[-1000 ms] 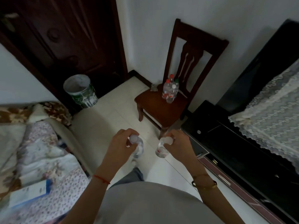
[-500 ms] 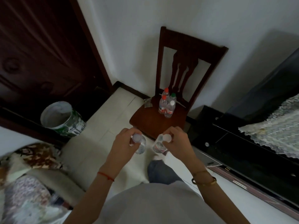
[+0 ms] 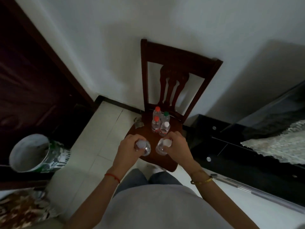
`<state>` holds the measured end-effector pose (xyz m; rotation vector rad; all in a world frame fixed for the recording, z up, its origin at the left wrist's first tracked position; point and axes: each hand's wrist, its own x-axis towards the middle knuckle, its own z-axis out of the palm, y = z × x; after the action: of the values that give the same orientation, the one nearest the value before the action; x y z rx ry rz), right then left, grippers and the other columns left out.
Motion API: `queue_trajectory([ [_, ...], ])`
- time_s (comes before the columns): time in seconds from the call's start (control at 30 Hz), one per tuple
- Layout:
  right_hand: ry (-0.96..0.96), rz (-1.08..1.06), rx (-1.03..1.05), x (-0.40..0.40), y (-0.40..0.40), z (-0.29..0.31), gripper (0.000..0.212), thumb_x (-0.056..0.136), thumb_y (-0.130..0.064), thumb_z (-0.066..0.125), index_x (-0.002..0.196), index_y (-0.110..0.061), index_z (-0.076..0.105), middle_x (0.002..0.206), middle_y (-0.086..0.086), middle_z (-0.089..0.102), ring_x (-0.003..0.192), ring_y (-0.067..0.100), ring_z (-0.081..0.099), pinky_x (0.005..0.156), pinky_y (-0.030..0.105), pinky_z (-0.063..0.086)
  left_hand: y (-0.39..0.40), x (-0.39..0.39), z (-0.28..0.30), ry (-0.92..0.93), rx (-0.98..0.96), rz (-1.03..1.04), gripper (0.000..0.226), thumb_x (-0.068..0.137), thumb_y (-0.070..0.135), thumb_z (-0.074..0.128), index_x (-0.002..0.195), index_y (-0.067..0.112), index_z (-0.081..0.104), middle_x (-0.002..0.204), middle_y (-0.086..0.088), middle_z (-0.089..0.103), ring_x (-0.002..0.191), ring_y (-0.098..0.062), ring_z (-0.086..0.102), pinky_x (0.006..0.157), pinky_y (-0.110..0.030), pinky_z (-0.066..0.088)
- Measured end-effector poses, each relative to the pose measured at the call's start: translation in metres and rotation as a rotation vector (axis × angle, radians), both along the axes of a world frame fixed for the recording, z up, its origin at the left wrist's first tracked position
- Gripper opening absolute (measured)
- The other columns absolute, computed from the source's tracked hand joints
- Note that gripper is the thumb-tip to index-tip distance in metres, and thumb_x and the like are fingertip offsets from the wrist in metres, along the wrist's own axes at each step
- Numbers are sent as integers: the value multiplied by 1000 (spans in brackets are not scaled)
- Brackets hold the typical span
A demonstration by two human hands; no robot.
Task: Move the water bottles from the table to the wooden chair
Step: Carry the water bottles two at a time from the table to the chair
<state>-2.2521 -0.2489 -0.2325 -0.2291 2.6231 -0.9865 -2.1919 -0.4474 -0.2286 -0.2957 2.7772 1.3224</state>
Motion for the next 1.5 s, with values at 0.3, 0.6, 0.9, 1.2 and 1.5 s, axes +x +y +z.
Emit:
queue_trajectory([
  [0.3, -105, -129, 61, -59, -34, -49, 28, 77, -17, 71, 101, -13, 59, 113, 7, 52, 99, 24, 55, 84, 37, 47, -23, -90, -53, -119, -74, -179, 30, 72, 12, 74, 98, 25, 67, 102, 3, 65, 91, -11, 60, 79, -22, 51],
  [0.6, -246, -222, 65, -92, -61, -107, 47, 81, -17, 67, 126, -12, 51, 125, 10, 50, 111, 26, 55, 95, 37, 48, -28, -146, -125, -253, -13, -235, 24, 72, 14, 74, 93, 23, 67, 96, 0, 66, 85, -13, 63, 66, -13, 48],
  [0.9, -280, -251, 103, -118, -64, -163, 38, 82, -14, 67, 118, -10, 54, 124, 11, 50, 105, 25, 59, 88, 33, 51, -23, -178, -179, -235, 46, -256, 19, 74, 13, 73, 91, 19, 69, 90, 0, 69, 80, -11, 63, 63, -15, 48],
  [1.2, -305, -242, 143, -124, -65, -192, 29, 82, -10, 67, 110, -11, 57, 123, 12, 50, 101, 28, 61, 86, 36, 52, -24, -196, -212, -281, 3, -302, 22, 74, 19, 75, 95, 16, 68, 92, -2, 69, 80, -12, 65, 64, -18, 54],
  [1.5, -331, -293, 140, -132, -71, -198, 40, 82, -8, 65, 119, -12, 53, 124, 12, 50, 105, 31, 60, 92, 42, 52, -22, -196, -222, -294, 12, -305, 14, 78, 18, 70, 92, 20, 67, 93, 0, 67, 76, -7, 60, 61, -11, 47],
])
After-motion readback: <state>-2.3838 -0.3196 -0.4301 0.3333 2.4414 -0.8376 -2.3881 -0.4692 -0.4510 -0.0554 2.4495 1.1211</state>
